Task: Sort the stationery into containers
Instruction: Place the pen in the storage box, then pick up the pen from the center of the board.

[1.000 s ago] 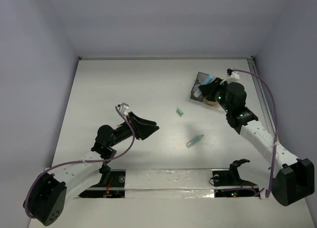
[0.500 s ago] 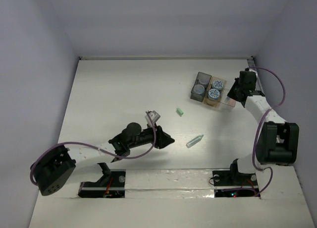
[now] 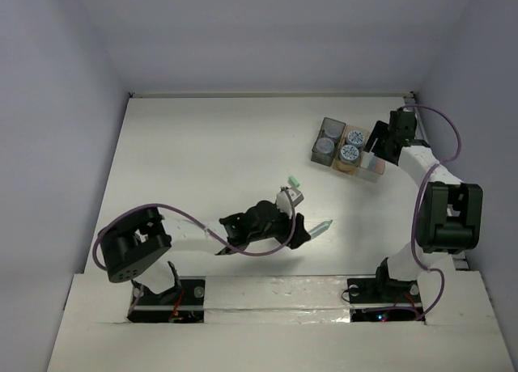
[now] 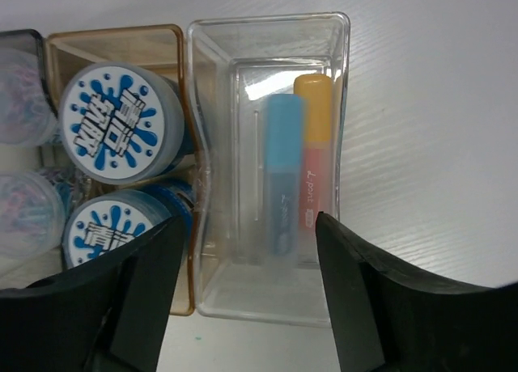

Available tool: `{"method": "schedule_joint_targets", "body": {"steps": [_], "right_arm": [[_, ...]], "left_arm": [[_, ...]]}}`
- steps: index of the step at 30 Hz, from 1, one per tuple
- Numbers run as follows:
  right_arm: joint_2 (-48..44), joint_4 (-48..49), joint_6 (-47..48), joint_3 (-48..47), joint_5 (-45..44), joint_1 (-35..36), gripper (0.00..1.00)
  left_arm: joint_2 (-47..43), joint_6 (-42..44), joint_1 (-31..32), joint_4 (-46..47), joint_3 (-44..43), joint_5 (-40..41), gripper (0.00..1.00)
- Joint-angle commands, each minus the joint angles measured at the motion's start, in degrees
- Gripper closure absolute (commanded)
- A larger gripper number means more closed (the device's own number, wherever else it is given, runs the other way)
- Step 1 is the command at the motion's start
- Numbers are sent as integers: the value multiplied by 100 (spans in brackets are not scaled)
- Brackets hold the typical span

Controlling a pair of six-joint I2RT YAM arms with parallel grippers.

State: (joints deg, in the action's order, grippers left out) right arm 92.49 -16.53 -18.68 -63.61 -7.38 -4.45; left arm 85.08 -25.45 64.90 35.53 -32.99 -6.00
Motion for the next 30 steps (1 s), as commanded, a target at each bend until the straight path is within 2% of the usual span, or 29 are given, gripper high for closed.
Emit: {"method": "schedule_joint_targets", "body": {"steps": [1,6,7,11,17,21,25,30], "right_arm": [[-476,229,5,59,149,5,26],[-1170,781,-224,524,693,5,24],[-1459,862,-268,647,1007,84,24],[-2048,1187,-435,1297,1273,338,24],[-2665,1381,-523,1703,1546,471,24],[-2981,1530,-637,1861,1783,471,25],[-3245,1557,-681,2019,1862,471,27],[-3614,1531,-725,2221,1898,471,28]], "left_arm": [[307,295,40,-370,-601,450,47],[1035,646,40,-977,-1261,828,44],[1124,786,40,-1126,-1445,802,44],[1467,1024,93,-1215,-1710,399,44],[1801,1305,444,-1478,-2044,547,45],[2126,1359,655,-1768,-2255,1214,48],[2408,1298,708,-2111,-2484,1812,62],[2688,1245,708,-2269,-2528,2251,67]]}}
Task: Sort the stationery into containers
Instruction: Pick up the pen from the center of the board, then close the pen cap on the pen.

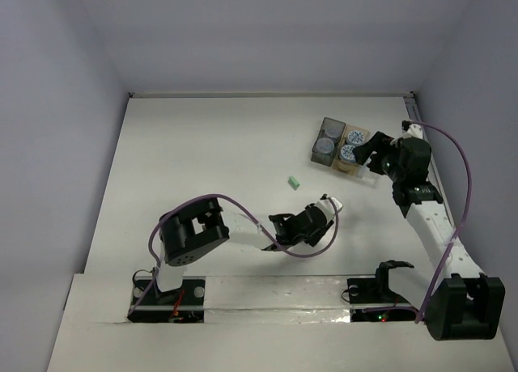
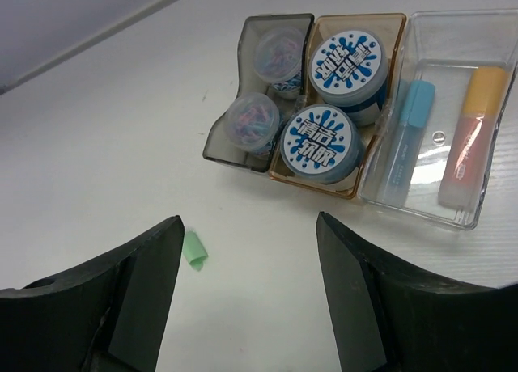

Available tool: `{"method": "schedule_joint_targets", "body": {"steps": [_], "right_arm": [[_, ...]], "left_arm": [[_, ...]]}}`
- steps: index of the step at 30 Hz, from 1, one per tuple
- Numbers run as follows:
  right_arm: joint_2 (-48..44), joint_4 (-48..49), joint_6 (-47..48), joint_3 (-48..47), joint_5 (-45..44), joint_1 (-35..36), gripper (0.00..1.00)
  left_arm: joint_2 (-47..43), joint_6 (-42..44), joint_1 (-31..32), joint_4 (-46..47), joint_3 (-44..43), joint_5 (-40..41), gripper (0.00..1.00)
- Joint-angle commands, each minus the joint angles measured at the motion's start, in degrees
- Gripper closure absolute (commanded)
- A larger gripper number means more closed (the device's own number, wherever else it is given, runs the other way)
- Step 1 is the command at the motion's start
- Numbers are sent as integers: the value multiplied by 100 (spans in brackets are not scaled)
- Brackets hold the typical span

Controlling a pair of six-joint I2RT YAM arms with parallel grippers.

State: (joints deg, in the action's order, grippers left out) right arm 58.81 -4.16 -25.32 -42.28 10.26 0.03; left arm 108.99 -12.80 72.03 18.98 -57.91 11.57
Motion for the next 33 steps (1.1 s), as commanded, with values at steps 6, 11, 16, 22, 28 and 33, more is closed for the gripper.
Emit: {"method": "schedule_joint_targets", "body": {"steps": [6,11,16,22,28,33], "right_arm": [[-650,267,-131,273,72,23,28],[-704,258,-105,300,493,23,66],[-266,118,97,37,925,469,76],[578,-58,422,-403,275,1744,74],[2001,-541,897,-1255,-243,2676,43],[2977,-866,1240,-1897,-700,2994,36]], "left_arm": [[544,-91,162,-861,-168,1144,96],[-280,-188,110,-353,437,1234,100],[-1967,-512,-329,639,1665,322,100],[-3646,-926,-1313,1221,3028,-663,100],[-4623,-1102,-1902,1379,3777,-1357,100],[-4843,-1260,-2114,1837,4138,-1860,100]]}}
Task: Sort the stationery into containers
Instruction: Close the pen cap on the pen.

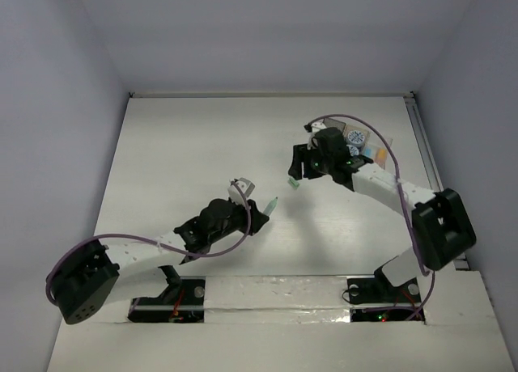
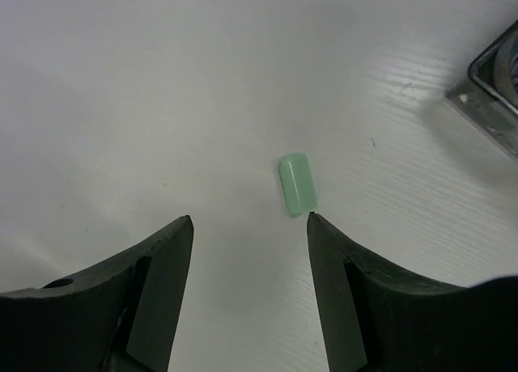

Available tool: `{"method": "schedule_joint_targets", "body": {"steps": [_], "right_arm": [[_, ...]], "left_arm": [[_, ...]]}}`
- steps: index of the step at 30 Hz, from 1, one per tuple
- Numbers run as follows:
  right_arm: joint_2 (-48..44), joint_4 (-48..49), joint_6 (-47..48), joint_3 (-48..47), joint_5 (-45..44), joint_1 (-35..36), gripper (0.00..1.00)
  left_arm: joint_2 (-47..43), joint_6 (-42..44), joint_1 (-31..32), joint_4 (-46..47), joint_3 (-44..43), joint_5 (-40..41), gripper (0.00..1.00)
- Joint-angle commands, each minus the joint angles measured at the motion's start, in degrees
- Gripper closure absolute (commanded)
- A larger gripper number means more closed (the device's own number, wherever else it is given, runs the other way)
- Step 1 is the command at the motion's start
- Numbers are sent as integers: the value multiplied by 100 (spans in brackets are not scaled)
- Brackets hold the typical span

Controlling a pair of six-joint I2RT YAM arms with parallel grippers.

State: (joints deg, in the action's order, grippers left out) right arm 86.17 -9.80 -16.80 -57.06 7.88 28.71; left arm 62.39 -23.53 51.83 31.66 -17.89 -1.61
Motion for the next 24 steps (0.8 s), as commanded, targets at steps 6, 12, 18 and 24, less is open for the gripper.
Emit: {"method": "schedule_joint_targets", "body": {"steps": [6,12,18,24], "right_arm": [[1234,-1320,1045,-1421,-936,372,36],[2008,-1885,1442,-2107,-1412,495,38],[2666,-2280,1609,-2582,-1140,495,41],[3019,-2614,1609,-2811,-1210,548,46]], "left_arm": [[-438,-328,-410,903,461,-955,100],[-535,-398,-639,1052,629,-1219,100],[-500,-442,-754,1202,708,-1421,100],[-448,-503,-806,1351,778,-1518,100]]}}
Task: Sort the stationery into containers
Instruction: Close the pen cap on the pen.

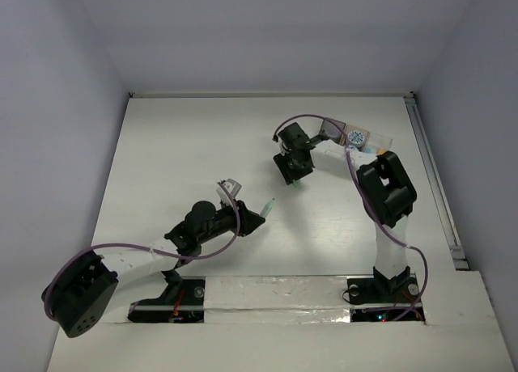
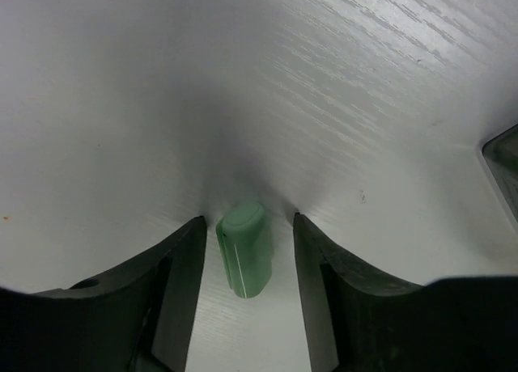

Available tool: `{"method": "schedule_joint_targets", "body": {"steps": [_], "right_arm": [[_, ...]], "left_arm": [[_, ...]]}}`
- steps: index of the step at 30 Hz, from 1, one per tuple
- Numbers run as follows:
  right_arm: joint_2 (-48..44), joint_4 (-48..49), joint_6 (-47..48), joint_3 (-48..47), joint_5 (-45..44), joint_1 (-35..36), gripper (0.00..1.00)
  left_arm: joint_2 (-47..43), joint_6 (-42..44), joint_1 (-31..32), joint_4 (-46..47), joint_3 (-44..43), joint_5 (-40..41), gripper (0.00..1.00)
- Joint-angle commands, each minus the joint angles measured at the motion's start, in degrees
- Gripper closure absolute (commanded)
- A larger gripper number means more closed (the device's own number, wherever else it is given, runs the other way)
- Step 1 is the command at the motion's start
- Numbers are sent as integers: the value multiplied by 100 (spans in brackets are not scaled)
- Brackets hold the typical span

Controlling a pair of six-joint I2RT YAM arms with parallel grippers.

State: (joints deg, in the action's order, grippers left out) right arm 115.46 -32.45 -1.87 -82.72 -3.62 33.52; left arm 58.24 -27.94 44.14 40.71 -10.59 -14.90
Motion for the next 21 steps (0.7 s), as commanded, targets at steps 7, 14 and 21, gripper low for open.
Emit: {"method": "schedule_joint_targets", "body": {"steps": [7,14,21], "right_arm": [[56,-35,-67,-166,-87,67,91],[-1805,2090,-1341,1229,570,67,100],[-3476,3946,-3202,2636,1212,67,100]], "left_arm": [[179,-299,-90,885,83,-470,100],[609,-1072,-143,2017,119,-873,100],[724,-1355,-195,2293,-57,-753,100]]}}
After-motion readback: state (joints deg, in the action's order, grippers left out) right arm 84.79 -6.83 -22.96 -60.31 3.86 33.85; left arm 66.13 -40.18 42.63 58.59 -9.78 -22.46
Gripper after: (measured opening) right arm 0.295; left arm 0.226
